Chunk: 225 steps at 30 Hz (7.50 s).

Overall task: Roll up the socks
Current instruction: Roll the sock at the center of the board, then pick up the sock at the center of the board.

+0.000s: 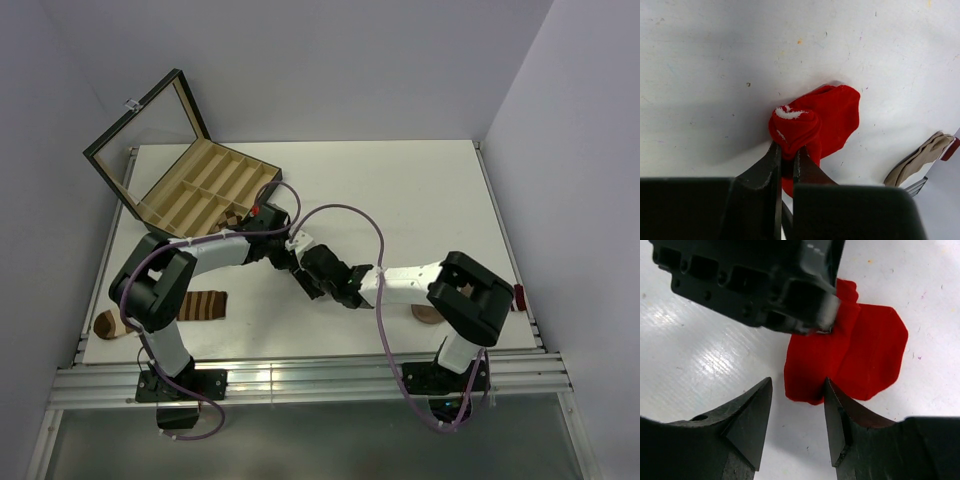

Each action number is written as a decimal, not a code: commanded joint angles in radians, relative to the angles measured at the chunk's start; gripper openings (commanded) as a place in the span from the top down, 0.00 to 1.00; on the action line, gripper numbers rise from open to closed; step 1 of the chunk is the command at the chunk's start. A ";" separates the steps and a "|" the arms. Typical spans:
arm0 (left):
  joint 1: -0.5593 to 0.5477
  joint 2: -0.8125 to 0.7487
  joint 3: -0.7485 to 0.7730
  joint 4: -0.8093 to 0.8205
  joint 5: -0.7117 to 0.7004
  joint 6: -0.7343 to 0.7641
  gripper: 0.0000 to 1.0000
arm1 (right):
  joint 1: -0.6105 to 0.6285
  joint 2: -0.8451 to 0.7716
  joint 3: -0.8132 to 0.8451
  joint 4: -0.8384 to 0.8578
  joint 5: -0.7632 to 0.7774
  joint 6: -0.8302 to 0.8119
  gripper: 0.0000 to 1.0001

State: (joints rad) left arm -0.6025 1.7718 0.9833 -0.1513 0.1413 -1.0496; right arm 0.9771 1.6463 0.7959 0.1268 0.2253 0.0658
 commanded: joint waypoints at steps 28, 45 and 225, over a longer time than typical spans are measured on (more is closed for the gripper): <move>-0.003 -0.127 -0.167 0.082 -0.068 -0.055 0.24 | -0.302 0.067 0.037 -0.019 -0.731 0.181 1.00; -0.003 -0.126 -0.192 0.127 -0.072 -0.099 0.35 | -0.509 0.326 0.040 0.126 -1.101 0.473 1.00; 0.015 -0.003 -0.164 0.018 -0.028 -0.084 0.48 | -0.480 0.351 -0.017 0.316 -0.975 0.816 1.00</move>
State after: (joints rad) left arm -0.5735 1.7023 0.8330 -0.0174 0.1474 -1.1675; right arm 0.5037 1.9514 0.8089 0.4892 -0.7898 0.8600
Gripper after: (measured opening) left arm 0.529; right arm 0.055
